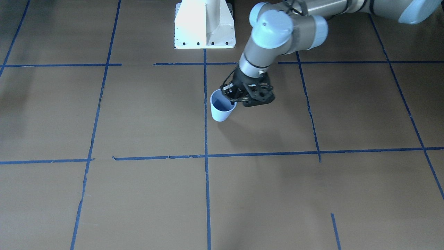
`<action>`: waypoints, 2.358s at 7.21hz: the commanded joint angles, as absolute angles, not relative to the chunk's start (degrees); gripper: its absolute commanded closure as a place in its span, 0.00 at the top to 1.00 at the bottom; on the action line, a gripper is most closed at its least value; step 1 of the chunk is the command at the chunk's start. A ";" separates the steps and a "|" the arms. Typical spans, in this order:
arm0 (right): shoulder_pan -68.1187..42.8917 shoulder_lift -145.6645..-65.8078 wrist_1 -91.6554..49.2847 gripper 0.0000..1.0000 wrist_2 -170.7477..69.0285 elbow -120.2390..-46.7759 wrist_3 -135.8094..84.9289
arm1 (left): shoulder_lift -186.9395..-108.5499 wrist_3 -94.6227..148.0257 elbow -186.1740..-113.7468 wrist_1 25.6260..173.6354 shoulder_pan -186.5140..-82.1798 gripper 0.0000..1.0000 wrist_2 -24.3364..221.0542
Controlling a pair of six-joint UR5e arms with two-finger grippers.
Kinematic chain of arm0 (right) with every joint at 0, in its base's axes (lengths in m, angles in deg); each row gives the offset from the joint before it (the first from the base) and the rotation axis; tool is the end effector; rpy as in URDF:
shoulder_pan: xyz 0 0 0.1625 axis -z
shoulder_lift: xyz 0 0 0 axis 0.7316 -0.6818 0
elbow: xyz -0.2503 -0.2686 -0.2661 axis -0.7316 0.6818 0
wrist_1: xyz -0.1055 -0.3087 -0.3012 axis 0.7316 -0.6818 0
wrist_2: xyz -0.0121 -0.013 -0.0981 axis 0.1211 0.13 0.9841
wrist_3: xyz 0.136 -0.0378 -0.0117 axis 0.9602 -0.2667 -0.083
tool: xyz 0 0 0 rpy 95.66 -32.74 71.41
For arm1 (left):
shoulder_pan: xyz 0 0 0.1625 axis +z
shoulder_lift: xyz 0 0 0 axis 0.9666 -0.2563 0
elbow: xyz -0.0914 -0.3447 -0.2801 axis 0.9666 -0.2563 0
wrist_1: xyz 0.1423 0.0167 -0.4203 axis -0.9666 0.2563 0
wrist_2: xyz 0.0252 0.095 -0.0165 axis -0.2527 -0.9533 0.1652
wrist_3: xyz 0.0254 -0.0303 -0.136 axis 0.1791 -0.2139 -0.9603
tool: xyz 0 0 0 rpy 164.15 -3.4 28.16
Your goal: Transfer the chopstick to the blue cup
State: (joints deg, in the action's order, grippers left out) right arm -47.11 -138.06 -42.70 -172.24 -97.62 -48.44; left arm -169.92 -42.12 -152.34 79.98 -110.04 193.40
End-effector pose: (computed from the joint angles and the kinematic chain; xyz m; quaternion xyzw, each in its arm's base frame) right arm 0.0484 -0.4190 0.6579 0.0163 -0.4574 -0.0049 0.8891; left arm 0.5851 -0.4932 0.2006 -0.0436 0.4704 -0.1179 0.8735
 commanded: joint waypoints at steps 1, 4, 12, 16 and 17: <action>-47.11 -138.06 -42.70 1.00 -172.24 -97.56 -48.71 | -172.45 -43.21 -149.43 80.38 -107.33 0.00 189.68; -47.11 -137.97 -42.61 1.00 -172.15 -97.56 -48.80 | -172.45 -42.86 -149.17 80.65 -106.36 0.08 187.67; -47.02 -138.76 -36.20 1.00 -164.26 -97.13 -48.63 | -167.64 -43.47 -160.22 84.60 -114.50 1.00 187.22; -46.94 -137.62 -35.05 1.00 -162.41 -96.33 -49.33 | -165.15 -42.85 -160.33 84.95 -118.48 1.00 187.22; -46.85 -137.62 -35.05 0.99 -162.49 -96.42 -48.89 | -164.80 -42.77 -160.24 85.13 -118.92 1.00 187.13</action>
State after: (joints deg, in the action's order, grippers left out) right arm -46.94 -137.81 -35.10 -162.76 -96.40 -49.25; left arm -165.15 -42.81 -160.29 84.99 -118.44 187.20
